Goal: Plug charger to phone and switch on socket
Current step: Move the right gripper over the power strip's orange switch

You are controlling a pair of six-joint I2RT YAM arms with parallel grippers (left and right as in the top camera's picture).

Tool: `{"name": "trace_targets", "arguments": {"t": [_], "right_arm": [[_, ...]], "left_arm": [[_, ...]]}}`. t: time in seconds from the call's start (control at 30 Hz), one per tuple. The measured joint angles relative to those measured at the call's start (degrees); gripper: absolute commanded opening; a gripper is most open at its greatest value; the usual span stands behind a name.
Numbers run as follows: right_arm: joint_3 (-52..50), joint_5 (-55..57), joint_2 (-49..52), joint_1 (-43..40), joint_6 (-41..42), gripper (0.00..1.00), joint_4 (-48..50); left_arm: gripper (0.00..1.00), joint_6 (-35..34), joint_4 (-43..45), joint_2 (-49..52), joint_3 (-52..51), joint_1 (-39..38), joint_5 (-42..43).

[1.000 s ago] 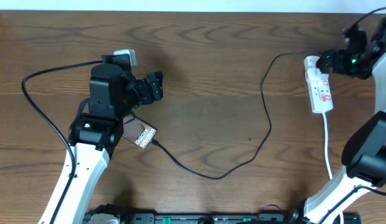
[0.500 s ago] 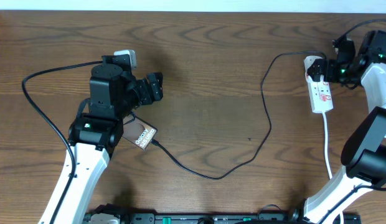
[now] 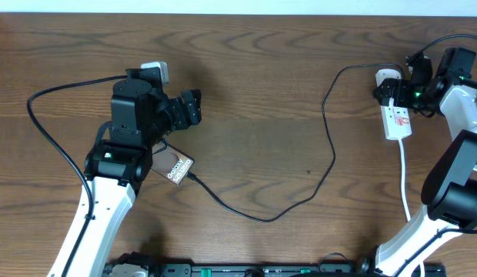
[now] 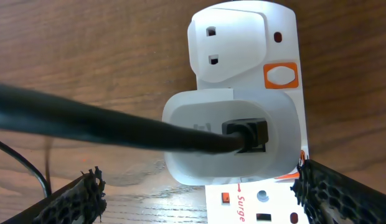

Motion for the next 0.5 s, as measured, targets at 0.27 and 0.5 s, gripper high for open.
{"name": "trace_targets", "arguments": {"t": [0.27, 0.5], "right_arm": [[0.00, 0.31, 0.00, 0.02, 0.98, 0.99, 0.07], [0.00, 0.42, 0.33, 0.28, 1.20, 0.99, 0.31]], "left_arm": [[0.89, 0.00, -0.48, 0.00, 0.00, 0.00, 0.00], [0.89, 0.00, -0.85, 0.00, 0.00, 0.00, 0.00]]}}
